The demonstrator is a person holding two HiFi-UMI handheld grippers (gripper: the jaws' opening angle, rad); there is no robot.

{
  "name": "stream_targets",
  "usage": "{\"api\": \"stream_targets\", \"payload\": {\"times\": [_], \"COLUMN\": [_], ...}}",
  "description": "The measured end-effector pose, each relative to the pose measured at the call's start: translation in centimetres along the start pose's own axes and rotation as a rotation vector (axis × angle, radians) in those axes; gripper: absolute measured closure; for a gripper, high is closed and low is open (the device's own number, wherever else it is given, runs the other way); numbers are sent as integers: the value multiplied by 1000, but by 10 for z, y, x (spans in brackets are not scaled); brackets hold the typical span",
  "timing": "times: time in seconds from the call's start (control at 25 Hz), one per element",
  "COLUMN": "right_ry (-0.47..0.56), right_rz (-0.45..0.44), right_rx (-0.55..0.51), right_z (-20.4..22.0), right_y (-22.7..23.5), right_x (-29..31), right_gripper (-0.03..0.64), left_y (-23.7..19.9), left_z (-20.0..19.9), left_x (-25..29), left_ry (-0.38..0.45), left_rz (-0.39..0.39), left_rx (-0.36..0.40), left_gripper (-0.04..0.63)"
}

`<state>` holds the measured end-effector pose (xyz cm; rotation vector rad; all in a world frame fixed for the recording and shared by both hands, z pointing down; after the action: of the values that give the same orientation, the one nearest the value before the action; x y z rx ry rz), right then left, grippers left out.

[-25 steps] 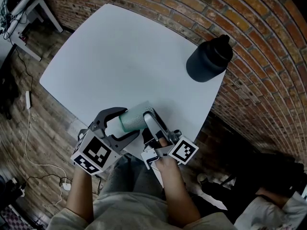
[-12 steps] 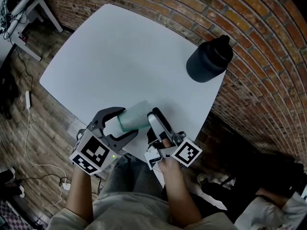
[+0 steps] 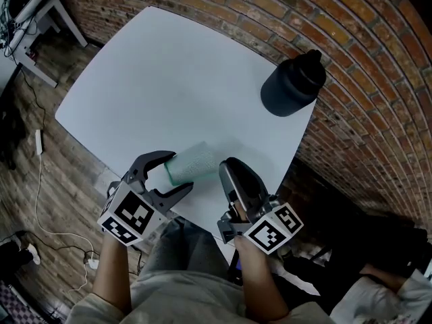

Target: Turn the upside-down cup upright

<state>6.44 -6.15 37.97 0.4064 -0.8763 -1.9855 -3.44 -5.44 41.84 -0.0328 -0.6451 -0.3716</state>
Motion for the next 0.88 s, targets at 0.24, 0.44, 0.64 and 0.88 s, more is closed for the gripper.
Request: {"api": "stream_targets", "payload": {"times": [0.24, 0.44, 0.64, 0.88], "right_ry": [-64, -115, -131, -188], "right_rz": [0, 0, 14, 38], "right_rx": [-177, -240, -231, -248], "right_z": [0, 5, 11, 19], "right_y": [-20, -25, -22, -20], "right_x": [2, 6, 6, 7], "right_gripper": [609, 611, 611, 611], "left_y": [2, 3, 4, 5], "left_z": [2, 4, 9, 11], "left_x": [1, 3, 5, 7], "left_ry": [-12, -37, -100, -152], "left_rz": [8, 12, 22, 33], "left_rx": [2, 14, 38, 67], "left_gripper": [298, 298, 299, 299]}}
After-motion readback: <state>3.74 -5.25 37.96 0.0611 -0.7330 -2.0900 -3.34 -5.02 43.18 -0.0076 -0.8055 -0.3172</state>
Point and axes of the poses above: the fingertips, and each gripper's own axes: x forward along the fingers, y to its right, z out of its underside, the point moved 1 cm from there along -x, backward along the fingers, and after that the axes turned 5 degrees about x, right-handed, at the moved point
